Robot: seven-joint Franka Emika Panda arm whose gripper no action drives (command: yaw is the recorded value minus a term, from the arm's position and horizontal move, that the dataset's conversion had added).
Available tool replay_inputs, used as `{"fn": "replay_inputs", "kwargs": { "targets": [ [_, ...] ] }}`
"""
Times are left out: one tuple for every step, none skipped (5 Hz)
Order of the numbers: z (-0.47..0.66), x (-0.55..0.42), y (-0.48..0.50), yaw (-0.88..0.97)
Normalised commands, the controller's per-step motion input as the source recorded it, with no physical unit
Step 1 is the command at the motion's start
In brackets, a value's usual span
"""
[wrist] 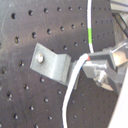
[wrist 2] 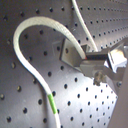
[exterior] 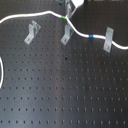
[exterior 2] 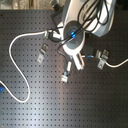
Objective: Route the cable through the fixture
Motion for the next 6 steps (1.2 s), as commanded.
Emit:
{"fn": "replay_inputs", "kwargs": {
  "targets": [
    [0.00,-0.136,-0.023,0.22],
    [0.00,-0.049,0.109,0.11],
    [0.04,0.010,0.190,0.08],
    [0.09,0.101,0.060,0.06],
    [0.13,-0.004,0.013,0.11],
    [0.25,0.002,-0.001,0.14]
  ]
}}
